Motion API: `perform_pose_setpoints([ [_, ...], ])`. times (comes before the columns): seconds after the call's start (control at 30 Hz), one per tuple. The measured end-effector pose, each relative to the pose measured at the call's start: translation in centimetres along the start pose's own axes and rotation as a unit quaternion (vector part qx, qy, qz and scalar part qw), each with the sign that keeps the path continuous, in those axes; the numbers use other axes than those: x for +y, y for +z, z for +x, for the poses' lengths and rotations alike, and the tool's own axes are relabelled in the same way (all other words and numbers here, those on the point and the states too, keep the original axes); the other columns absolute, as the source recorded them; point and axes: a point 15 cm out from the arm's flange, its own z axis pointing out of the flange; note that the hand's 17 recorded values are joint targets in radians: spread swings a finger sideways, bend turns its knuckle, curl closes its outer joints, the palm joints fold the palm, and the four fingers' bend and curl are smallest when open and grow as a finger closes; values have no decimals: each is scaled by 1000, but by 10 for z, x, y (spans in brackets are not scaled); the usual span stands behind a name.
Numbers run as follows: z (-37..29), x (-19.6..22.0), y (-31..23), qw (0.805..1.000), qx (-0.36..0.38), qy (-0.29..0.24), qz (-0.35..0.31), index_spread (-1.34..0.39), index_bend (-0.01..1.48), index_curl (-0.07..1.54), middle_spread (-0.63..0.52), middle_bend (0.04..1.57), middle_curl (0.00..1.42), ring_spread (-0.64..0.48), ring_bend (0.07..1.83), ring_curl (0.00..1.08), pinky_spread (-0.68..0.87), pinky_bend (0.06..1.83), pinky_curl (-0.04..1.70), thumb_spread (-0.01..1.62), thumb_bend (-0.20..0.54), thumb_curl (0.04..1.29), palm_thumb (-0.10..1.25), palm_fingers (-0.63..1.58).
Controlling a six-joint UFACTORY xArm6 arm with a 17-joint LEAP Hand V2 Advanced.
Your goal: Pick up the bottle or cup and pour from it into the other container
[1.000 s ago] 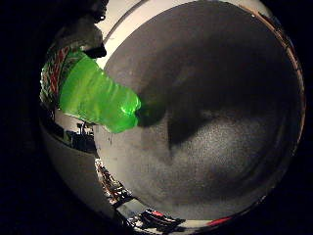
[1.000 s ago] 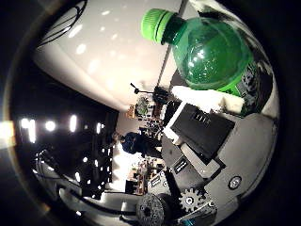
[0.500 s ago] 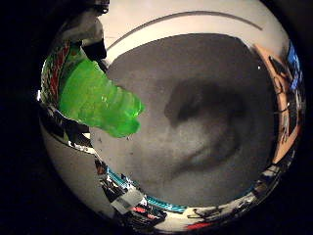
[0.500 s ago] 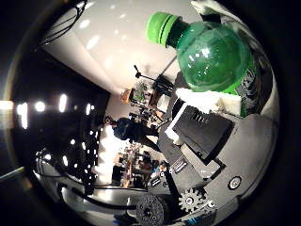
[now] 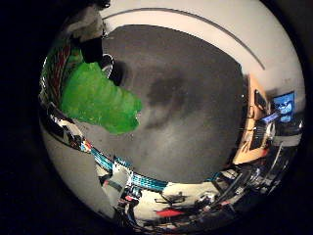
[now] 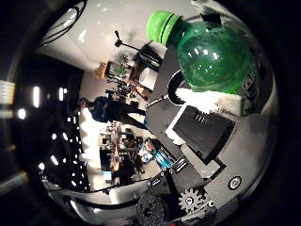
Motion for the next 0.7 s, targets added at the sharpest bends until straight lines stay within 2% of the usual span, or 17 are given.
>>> perform_pose_setpoints([
  [0.4, -67, -33, 39, 981, 148, -59, -108, -168, 1210, 743, -85, 1379, 708, -192, 1425, 711, -245, 1174, 992, 123, -19, 928, 1135, 1137],
  [0.7, -80, -53, 48, 948, 269, -81, -150, -169, 1205, 742, -90, 1376, 709, -192, 1421, 710, -249, 1149, 1009, 113, -20, 923, 1120, 1144],
])
